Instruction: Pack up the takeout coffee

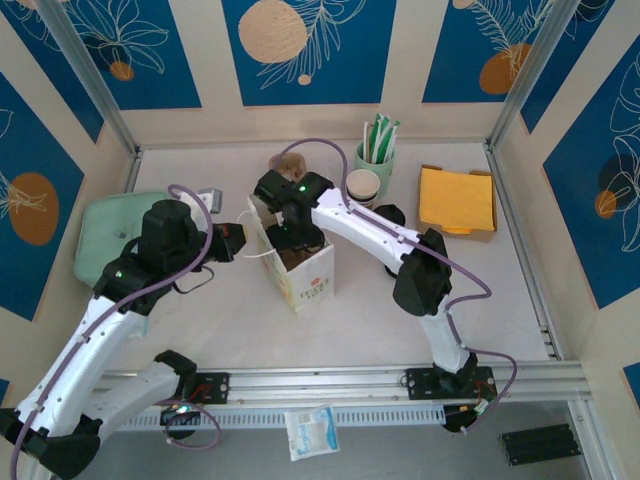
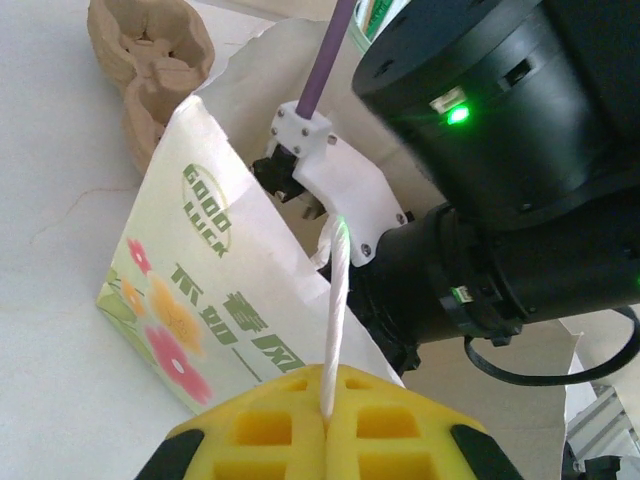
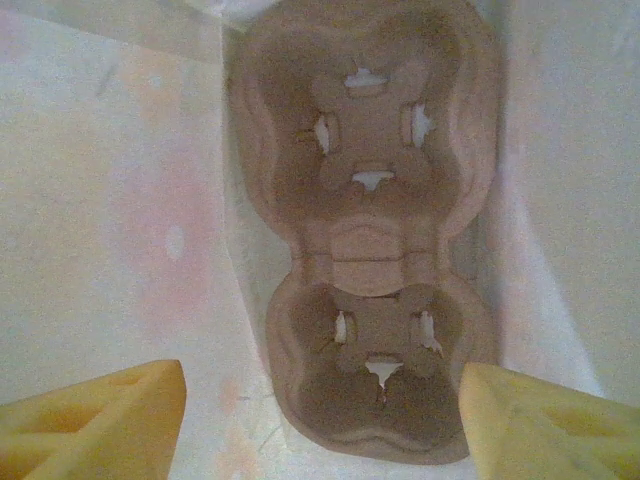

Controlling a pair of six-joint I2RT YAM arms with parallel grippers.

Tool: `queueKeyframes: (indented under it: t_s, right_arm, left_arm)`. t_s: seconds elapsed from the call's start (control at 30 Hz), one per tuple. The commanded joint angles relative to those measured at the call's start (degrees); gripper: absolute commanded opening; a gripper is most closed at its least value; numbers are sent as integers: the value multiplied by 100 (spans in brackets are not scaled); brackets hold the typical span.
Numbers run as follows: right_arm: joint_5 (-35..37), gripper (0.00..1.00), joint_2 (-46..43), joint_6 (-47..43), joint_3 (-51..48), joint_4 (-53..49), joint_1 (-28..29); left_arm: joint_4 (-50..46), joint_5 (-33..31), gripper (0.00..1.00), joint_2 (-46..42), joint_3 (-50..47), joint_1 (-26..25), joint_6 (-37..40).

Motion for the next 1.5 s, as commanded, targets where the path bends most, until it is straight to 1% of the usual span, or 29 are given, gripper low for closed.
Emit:
queueKeyframes:
  t_s: [0.0, 0.4, 0.67, 0.87, 1.47]
  right_arm:
    - [52, 72, -314, -93, 318, -333, 96]
    - [304, 71, -420, -162, 1064, -846, 274]
    - [440, 68, -508, -310, 1194, -1070, 327]
    - [370, 67, -621, -504, 1201, -1120, 354]
    - [362, 56, -1029, -607, 1247, -1346, 449]
  left_arm:
    - [117, 66, 0, -47, -44, -6, -51]
    - [99, -66, 0, 34, 5, -7, 68]
    - [20, -139, 0, 77, 73, -4, 153]
    - [-16, -187, 0, 90, 66, -2, 185]
    - [2, -316, 0, 155, 46, -4, 231]
